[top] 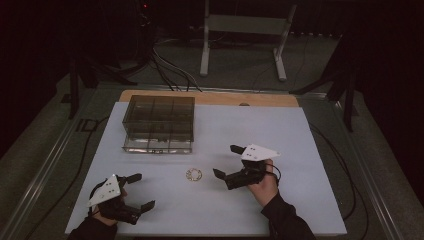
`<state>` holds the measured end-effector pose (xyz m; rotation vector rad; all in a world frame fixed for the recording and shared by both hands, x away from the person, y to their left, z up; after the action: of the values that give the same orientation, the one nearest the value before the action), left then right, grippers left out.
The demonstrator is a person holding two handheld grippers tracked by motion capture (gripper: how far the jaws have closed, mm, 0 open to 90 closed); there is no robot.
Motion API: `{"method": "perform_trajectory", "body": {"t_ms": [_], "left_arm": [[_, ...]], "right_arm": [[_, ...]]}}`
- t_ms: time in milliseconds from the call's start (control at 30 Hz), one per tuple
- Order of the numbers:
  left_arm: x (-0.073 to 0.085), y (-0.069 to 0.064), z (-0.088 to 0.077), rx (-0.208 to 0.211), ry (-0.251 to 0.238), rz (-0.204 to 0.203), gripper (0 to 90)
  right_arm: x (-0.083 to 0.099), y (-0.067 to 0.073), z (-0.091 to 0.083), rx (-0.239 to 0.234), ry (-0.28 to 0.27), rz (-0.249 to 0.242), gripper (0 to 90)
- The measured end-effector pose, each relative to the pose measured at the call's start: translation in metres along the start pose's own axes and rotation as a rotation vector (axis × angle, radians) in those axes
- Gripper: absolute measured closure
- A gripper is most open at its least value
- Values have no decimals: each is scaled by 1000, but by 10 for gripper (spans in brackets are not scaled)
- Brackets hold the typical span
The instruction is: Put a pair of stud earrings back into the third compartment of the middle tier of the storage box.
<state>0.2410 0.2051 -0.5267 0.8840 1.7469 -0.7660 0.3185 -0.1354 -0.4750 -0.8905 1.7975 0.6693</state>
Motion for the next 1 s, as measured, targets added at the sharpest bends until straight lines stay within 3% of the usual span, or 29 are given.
{"method": "perform_trajectory", "body": {"t_ms": [267,733,900,933,1000], "left_arm": [[0,1,-2,-5,-9,-4,6],[-1,2,-2,-6,-18,-14,6],[-1,2,-2,-5,-22,-17,6],[-1,2,-2,-4,-21,-17,6],[0,2,-3,-4,-19,-16,6]], "right_arm": [[1,5,19,-21,35,-7,0],[7,8,66,-91,126,105,0],[9,8,74,-95,147,125,0],[13,7,81,-54,185,106,74],[15,7,83,-56,192,108,77]]}}
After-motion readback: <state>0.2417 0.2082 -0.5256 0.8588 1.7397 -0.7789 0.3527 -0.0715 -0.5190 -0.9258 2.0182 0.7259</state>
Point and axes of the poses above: each handheld gripper's, and its own axes: z roughly forward along the jaws, x roughly out of its underside, y roughly to its left, the point moved 4 cm from there along z, roughly forward along the jaws, and after that the axes turned 2 degrees about x, right-handed, at the moved point
